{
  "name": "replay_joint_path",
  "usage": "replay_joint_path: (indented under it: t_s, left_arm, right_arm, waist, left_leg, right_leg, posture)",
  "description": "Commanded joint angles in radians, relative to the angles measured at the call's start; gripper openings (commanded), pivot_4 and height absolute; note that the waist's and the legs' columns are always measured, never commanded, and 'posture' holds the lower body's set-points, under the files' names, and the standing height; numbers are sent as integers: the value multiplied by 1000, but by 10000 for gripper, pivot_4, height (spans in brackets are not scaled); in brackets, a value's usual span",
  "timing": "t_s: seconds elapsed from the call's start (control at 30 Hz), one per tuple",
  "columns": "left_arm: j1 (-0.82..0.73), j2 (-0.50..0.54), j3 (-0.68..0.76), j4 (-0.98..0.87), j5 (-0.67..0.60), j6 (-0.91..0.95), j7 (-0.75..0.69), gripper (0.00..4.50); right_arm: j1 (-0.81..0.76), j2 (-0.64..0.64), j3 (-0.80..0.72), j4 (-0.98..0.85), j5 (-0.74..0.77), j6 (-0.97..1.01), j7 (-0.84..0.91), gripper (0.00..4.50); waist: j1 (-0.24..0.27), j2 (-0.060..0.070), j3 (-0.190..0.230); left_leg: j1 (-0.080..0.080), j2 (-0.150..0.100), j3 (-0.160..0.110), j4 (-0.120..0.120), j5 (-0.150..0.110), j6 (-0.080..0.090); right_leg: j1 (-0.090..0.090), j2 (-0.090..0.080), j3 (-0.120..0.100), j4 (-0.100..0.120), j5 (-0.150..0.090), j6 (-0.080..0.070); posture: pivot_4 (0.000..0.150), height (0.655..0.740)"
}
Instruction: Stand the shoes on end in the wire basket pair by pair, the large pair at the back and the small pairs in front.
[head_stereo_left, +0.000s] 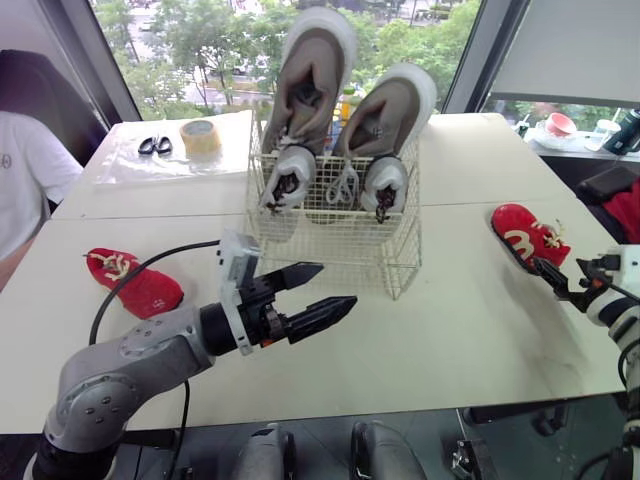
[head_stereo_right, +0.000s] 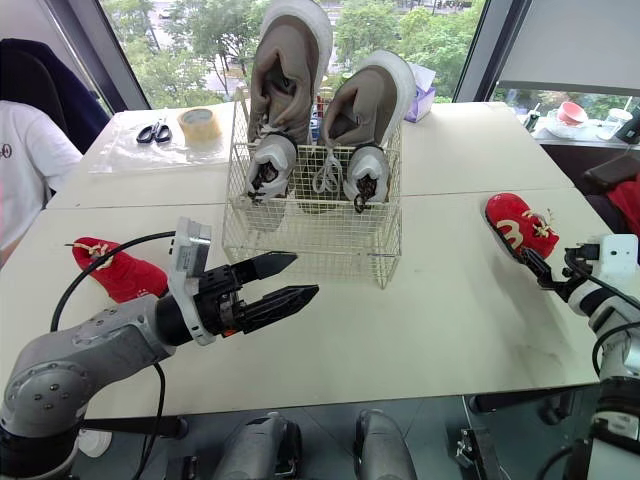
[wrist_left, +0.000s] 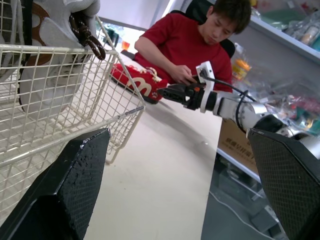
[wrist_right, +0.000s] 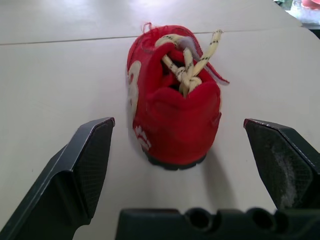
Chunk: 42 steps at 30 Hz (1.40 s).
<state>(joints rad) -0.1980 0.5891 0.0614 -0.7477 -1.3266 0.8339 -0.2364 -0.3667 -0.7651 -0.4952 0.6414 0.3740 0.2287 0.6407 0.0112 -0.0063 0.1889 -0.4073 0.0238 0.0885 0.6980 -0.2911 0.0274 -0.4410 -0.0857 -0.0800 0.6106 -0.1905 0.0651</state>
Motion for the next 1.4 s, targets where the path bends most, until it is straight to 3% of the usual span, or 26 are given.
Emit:
replay_joint_path:
  t_s: [0.03,0.43,0.53,0.63,0.7,0.77,0.83,0.97,1.07,1.23,1.4]
  left_arm:
    - [-1,14,16,-30,-5,-26,2,44827]
    - [6,87,59,-36,-54,-33,22,44827]
    - [13,114,77,-40,-65,-33,30,45000]
    - [20,135,90,-38,-77,-37,30,45000]
    - [23,151,101,-35,-88,-36,26,45000]
    - [23,174,119,-25,-124,-31,21,45000]
    - [30,219,162,0,-211,-20,-9,45000]
    - [15,297,291,119,-376,-28,-62,45000]
    - [-62,334,356,260,-479,-36,-71,45000]
    - [-315,365,335,520,-483,-15,-89,45000]
    - [-576,343,286,767,-423,50,-158,45000]
  right_arm:
    - [-88,-24,26,124,-31,-76,27,45000]
    - [-335,7,129,530,-148,-278,2,45000]
    - [-352,19,138,575,-165,-307,-25,36499]
    - [-358,28,136,595,-169,-324,-43,21776]
    - [-359,34,136,601,-171,-335,-52,14475]
    - [-357,40,133,600,-170,-345,-60,10956]
    - [-354,46,118,588,-155,-369,-75,10956]
    - [-376,55,57,497,-95,-436,-118,10956]
    - [-411,65,10,314,-35,-442,-158,10956]
    - [-472,47,43,-85,14,-345,-169,10956]
    - [-593,-16,151,-348,55,-204,-27,10956]
  waist:
    - [-1,0,0]
    - [-5,0,0]
    - [-7,0,0]
    - [-10,0,0]
    - [-15,0,0]
    - [-20,0,0]
    - [-23,0,0]
    - [-25,1,1]
    - [-24,6,4]
    - [-24,9,6]
    - [-23,9,6]
  left_leg:
    - [0,0,0,0,0,0]
    - [0,0,0,0,0,0]
    - [0,0,0,0,0,0]
    - [0,0,0,0,0,0]
    - [0,0,0,0,0,-1]
    - [0,0,0,0,0,-1]
    - [0,1,0,0,1,-1]
    - [0,1,0,0,1,-1]
    - [-1,1,1,0,1,-2]
    - [-1,1,1,-1,1,-2]
    - [-1,1,1,-3,3,-5]
  right_leg:
    - [0,0,0,0,0,0]
    - [0,0,0,0,0,0]
    - [0,0,0,0,0,0]
    - [0,0,0,0,0,0]
    - [0,0,0,0,0,0]
    - [1,0,0,0,0,0]
    - [1,0,0,0,0,0]
    - [0,0,0,0,0,0]
    - [-1,0,0,1,0,0]
    - [-2,0,0,1,2,4]
    - [-3,2,-1,1,2,4]
  posture:
    - [1500,7400]
    - [1500,7400]
    - [1500,7400]
    - [1500,7400]
    - [1500,7400]
    - [1500,7400]
    - [1500,7400]
    - [1500,7400]
    - [1500,7400]
    - [1500,7400]
    - [1500,7400]
